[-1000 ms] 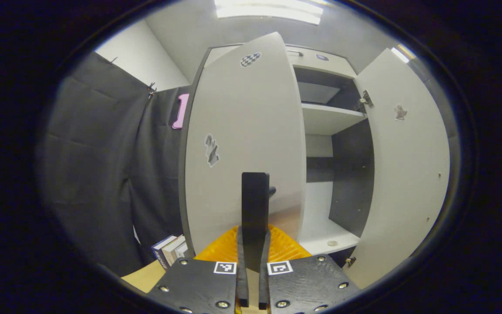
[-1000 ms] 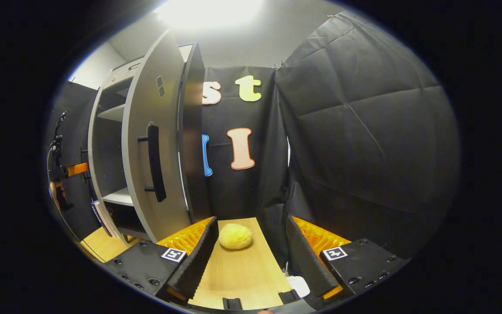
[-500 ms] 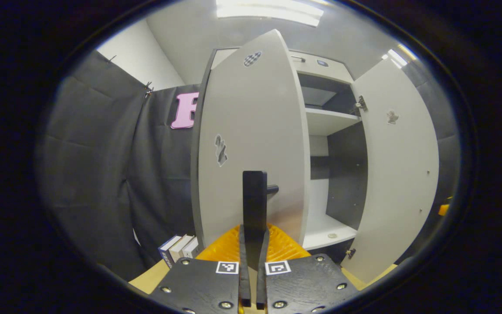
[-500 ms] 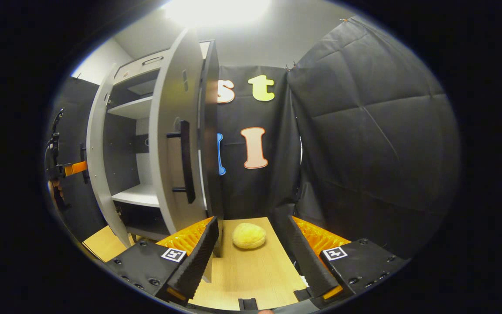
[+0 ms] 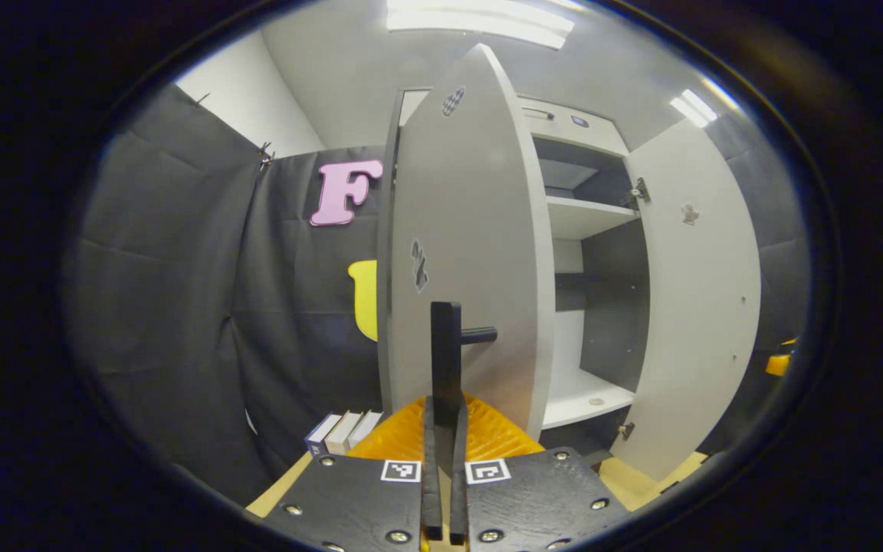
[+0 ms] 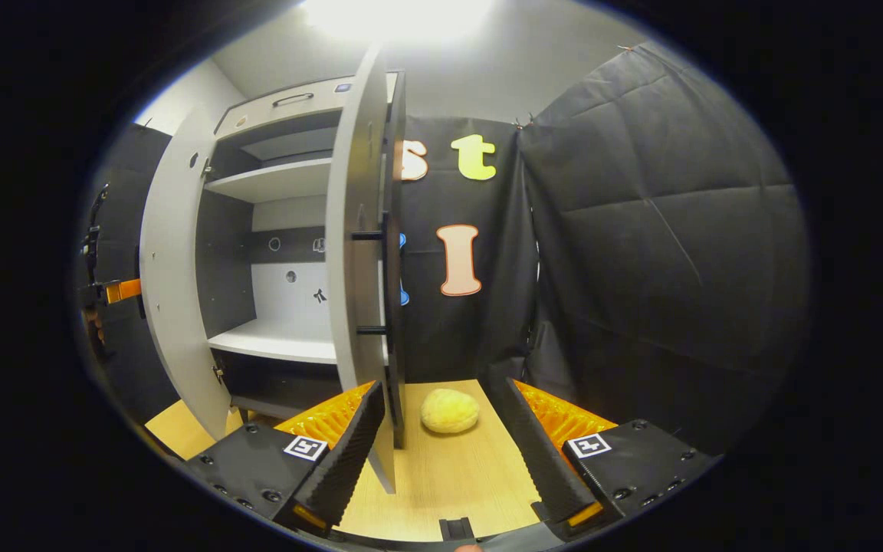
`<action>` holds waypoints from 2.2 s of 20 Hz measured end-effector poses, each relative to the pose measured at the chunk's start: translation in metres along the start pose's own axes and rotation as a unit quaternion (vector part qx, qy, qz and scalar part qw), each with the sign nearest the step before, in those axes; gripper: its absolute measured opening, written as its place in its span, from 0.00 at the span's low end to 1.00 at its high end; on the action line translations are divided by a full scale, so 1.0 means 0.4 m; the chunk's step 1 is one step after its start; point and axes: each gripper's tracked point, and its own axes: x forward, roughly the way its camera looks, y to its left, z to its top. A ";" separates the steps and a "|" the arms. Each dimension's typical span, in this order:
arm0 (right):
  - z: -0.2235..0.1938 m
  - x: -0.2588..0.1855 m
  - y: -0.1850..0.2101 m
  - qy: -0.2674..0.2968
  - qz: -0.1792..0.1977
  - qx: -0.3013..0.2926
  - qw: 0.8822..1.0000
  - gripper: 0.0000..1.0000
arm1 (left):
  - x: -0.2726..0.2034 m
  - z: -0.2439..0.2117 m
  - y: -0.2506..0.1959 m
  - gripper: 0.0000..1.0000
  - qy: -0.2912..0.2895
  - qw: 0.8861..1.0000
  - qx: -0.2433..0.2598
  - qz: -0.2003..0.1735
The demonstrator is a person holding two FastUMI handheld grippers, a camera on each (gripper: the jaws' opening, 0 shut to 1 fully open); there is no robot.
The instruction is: Open the right door of the double-door shoe cabinet with the right hand, and open the left door with the left hand.
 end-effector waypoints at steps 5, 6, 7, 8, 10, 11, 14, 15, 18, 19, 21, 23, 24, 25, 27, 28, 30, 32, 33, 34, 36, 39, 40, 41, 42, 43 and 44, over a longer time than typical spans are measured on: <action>-0.001 -0.031 0.049 0.000 0.004 -0.007 1.000 0.98 | -0.019 -0.021 0.079 0.06 0.010 1.000 -0.006 0.015; 0.003 -0.033 0.060 -0.002 0.001 -0.008 1.000 0.98 | -0.014 -0.031 0.090 0.04 0.012 1.000 -0.002 0.018; 0.003 -0.036 0.065 -0.002 -0.001 -0.008 1.000 0.98 | -0.017 -0.032 0.104 0.05 0.013 1.000 0.004 0.022; 0.003 -0.040 0.071 -0.003 -0.001 -0.006 1.000 0.98 | -0.020 -0.031 0.123 0.05 0.012 1.000 0.009 0.027; 0.016 -0.051 0.084 -0.010 0.004 0.000 1.000 0.98 | -0.026 -0.029 0.177 0.05 0.010 0.999 0.018 0.049; 0.017 -0.055 0.093 -0.012 0.005 0.000 1.000 0.98 | -0.034 -0.027 0.216 0.04 0.007 0.998 0.021 0.065; 0.027 -0.071 0.124 -0.017 0.008 -0.003 1.000 0.98 | -0.041 -0.035 0.247 0.02 0.005 0.999 -0.030 0.039; 0.026 -0.084 0.141 -0.020 0.011 -0.002 1.000 0.98 | -0.044 -0.037 0.248 0.02 0.006 0.999 -0.040 0.028; 0.043 -0.115 0.196 -0.035 0.022 0.006 0.999 0.98 | -0.070 -0.032 0.254 0.02 0.004 1.000 -0.016 0.021; 0.046 -0.127 0.211 -0.037 0.023 0.005 0.999 0.98 | -0.081 -0.035 0.250 0.02 0.003 1.000 -0.009 0.018; 0.049 -0.152 0.234 -0.041 0.019 -0.004 0.999 0.98 | -0.115 -0.048 0.250 0.02 0.003 1.000 -0.005 0.013; 0.049 -0.187 0.259 -0.050 0.017 -0.014 0.999 0.98 | -0.168 -0.062 0.240 0.02 0.004 1.000 -0.005 0.002; 0.052 -0.200 0.272 -0.055 0.019 -0.016 0.998 0.98 | -0.199 -0.071 0.245 0.02 0.005 1.000 -0.003 0.006; 0.053 -0.206 0.282 -0.057 0.026 -0.017 0.998 0.98 | -0.231 -0.079 0.249 0.02 0.007 1.000 -0.002 0.010; 0.048 -0.223 0.288 -0.056 0.033 -0.016 0.998 0.99 | -0.305 -0.079 0.232 0.02 0.003 1.000 -0.007 0.012; 0.054 -0.232 0.283 -0.060 0.037 -0.014 0.997 0.99 | -0.345 -0.074 0.225 0.02 0.000 1.000 -0.008 0.016; 0.059 -0.242 0.272 -0.066 0.045 -0.013 0.997 0.99 | -0.417 -0.062 0.216 0.01 -0.007 1.000 -0.005 0.029; 0.052 -0.244 0.254 -0.062 0.052 -0.017 0.997 0.99 | -0.484 -0.052 0.205 0.01 -0.016 0.999 0.004 0.046; 0.052 -0.248 0.246 -0.061 0.056 -0.020 0.996 0.99 | -0.512 -0.051 0.194 0.02 -0.019 0.998 0.010 0.051; 0.053 -0.250 0.240 -0.064 0.058 -0.023 0.996 0.99 | -0.536 -0.053 0.188 0.05 -0.020 0.998 0.014 0.058; 0.046 -0.255 0.226 -0.064 0.063 -0.029 0.995 0.99 | -0.576 -0.067 0.174 0.07 -0.014 0.997 0.017 0.071; 0.043 -0.271 0.218 -0.070 0.069 -0.027 0.995 0.99 | -0.613 -0.095 0.132 0.30 -0.006 0.997 0.014 0.070; 0.040 -0.273 0.218 -0.071 0.072 -0.024 0.995 0.99 | -0.624 -0.101 0.128 0.32 -0.004 0.997 0.017 0.072; 0.038 -0.276 0.213 -0.070 0.072 -0.024 0.995 0.99 | -0.634 -0.106 0.126 0.34 -0.004 0.997 0.020 0.074; 0.035 -0.281 0.206 -0.071 0.070 -0.024 0.995 0.99 | -0.645 -0.111 0.123 0.33 -0.004 0.997 0.019 0.077; 0.035 -0.285 0.197 -0.072 0.067 -0.024 0.995 0.99 | -0.651 -0.122 0.122 0.34 -0.003 0.997 0.017 0.080; 0.036 -0.289 0.189 -0.074 0.063 -0.025 0.995 0.99 | -0.657 -0.128 0.117 0.48 -0.002 0.997 0.016 0.079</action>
